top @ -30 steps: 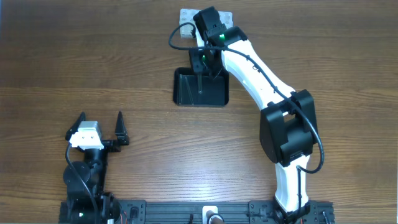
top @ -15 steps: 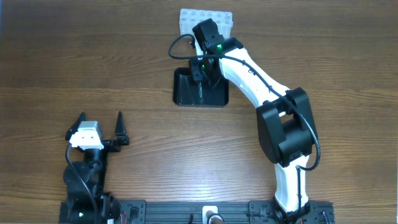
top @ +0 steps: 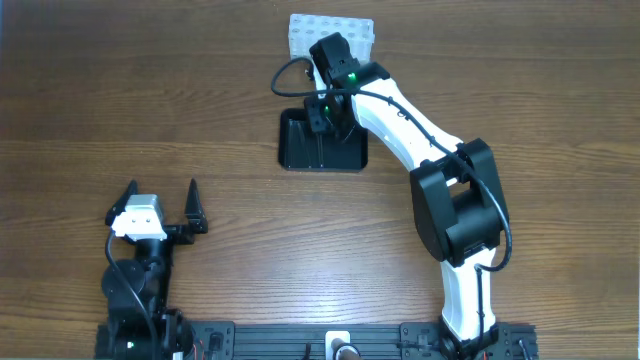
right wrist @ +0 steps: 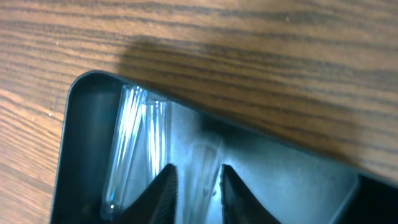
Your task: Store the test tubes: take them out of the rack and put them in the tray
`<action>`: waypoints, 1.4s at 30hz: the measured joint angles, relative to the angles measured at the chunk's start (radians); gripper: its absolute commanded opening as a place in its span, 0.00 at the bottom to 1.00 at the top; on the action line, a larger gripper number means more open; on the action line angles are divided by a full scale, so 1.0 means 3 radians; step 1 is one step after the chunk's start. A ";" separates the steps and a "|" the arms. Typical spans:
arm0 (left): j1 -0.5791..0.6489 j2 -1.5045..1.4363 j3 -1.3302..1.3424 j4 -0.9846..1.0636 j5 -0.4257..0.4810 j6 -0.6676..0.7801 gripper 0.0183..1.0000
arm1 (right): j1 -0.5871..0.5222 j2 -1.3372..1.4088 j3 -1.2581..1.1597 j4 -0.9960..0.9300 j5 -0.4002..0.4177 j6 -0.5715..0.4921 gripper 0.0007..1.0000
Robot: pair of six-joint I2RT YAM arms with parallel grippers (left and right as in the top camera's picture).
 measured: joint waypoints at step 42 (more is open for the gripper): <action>0.0000 0.0000 0.0000 0.0000 0.0000 0.0000 1.00 | -0.0392 -0.0239 0.0081 0.1445 0.1216 -0.0403 0.50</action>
